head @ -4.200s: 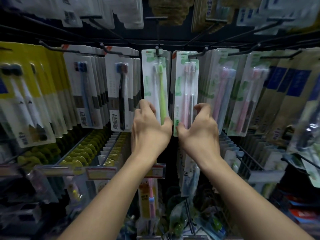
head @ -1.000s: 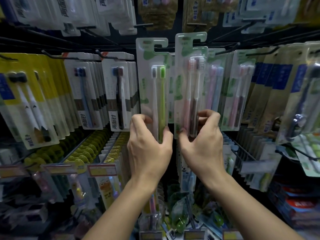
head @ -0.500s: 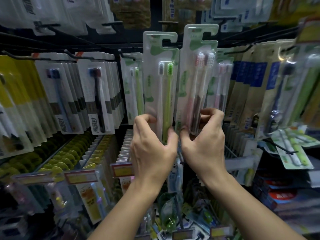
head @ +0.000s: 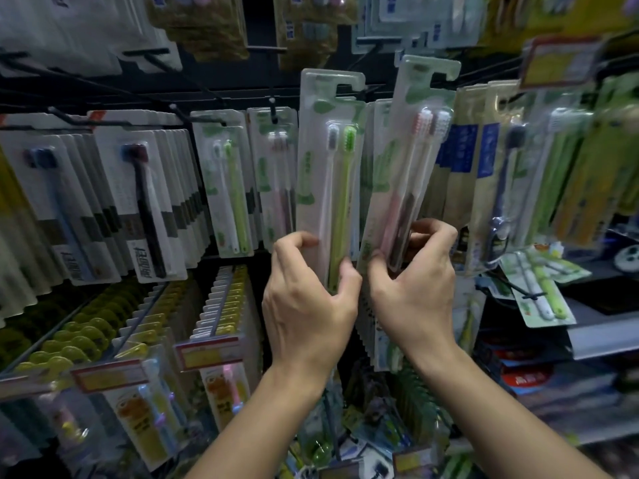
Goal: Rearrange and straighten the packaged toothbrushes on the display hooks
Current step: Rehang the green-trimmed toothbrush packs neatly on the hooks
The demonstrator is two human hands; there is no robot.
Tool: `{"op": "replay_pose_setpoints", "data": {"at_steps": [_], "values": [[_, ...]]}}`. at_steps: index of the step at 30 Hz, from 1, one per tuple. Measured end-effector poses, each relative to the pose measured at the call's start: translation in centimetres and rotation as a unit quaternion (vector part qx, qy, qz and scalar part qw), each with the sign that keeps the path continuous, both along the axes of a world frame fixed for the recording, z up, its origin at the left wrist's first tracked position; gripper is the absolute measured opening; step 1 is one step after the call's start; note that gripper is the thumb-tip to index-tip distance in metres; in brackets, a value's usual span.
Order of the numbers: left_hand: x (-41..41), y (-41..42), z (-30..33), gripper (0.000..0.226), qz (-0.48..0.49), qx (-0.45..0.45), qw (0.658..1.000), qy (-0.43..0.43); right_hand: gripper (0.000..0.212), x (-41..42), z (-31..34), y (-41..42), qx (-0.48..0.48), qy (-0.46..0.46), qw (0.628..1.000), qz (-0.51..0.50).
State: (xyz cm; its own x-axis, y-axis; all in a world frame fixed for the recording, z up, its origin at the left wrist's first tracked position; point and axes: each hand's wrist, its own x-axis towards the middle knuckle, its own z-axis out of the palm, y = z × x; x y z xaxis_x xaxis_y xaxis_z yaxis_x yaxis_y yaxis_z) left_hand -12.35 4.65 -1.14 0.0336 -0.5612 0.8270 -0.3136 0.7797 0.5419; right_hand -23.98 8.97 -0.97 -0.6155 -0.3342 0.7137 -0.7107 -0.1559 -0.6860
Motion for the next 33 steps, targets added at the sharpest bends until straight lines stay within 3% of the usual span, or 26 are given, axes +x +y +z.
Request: {"op": "replay_pose_setpoints", "data": {"at_steps": [18, 28, 33], "values": [[-1.7, 1.0, 0.5, 0.044, -0.016, 0.004, 1.000, 0.004, 0.051, -1.7, -0.1, 1.0, 0.039, -0.011, 0.999, -0.028], [-1.9, 1.1, 0.4, 0.044, -0.006, 0.033, 0.999, -0.038, 0.049, -1.9, -0.2, 1.1, 0.086, -0.022, 0.996, -0.026], [-2.0, 1.2, 0.6, 0.059, 0.001, 0.022, 0.998, -0.058, 0.052, -1.9, -0.2, 1.2, 0.101, -0.014, 0.994, -0.037]]}}
